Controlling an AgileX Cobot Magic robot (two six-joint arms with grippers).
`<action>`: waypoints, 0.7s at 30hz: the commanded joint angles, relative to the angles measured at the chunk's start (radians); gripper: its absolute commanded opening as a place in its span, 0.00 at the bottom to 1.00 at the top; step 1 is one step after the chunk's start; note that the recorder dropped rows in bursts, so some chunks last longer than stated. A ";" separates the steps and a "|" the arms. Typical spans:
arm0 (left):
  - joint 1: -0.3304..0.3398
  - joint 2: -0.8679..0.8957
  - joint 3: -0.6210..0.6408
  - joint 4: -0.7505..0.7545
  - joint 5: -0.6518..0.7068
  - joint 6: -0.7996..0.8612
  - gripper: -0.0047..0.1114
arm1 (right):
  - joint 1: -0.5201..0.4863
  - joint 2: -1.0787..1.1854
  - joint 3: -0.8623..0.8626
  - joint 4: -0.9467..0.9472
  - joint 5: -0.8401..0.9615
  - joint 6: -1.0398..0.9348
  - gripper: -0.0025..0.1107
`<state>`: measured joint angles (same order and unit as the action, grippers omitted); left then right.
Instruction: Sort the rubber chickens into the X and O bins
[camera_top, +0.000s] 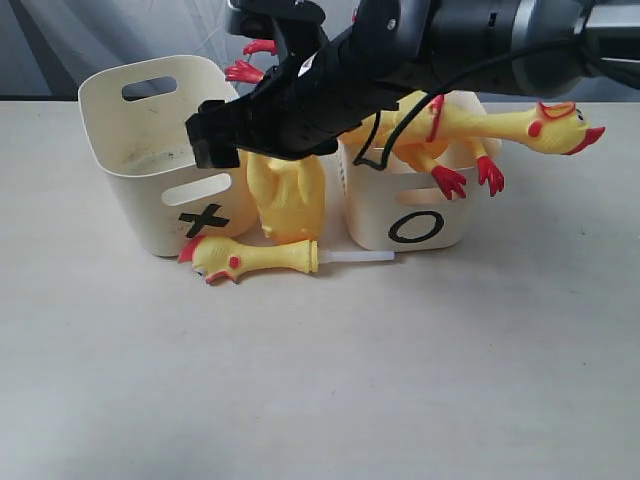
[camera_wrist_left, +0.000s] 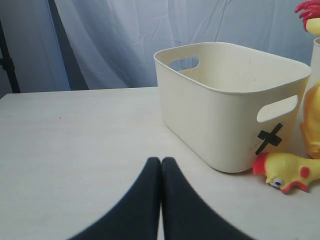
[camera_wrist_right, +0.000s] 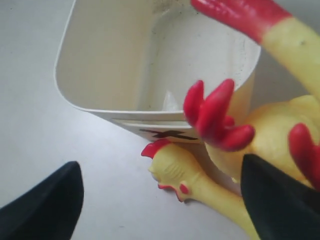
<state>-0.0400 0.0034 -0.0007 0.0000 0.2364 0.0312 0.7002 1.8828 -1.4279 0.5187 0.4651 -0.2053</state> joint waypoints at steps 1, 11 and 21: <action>-0.003 -0.003 0.001 0.000 0.003 -0.004 0.04 | 0.022 0.044 0.000 0.006 -0.029 -0.001 0.63; -0.003 -0.003 0.001 0.000 0.003 -0.004 0.04 | 0.038 0.056 0.000 0.006 -0.048 0.001 0.62; -0.003 -0.003 0.001 0.000 0.003 -0.004 0.04 | 0.040 0.010 0.000 -0.072 0.123 -0.007 0.62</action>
<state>-0.0400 0.0034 -0.0007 0.0000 0.2380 0.0312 0.7366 1.9303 -1.4279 0.4807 0.5394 -0.2039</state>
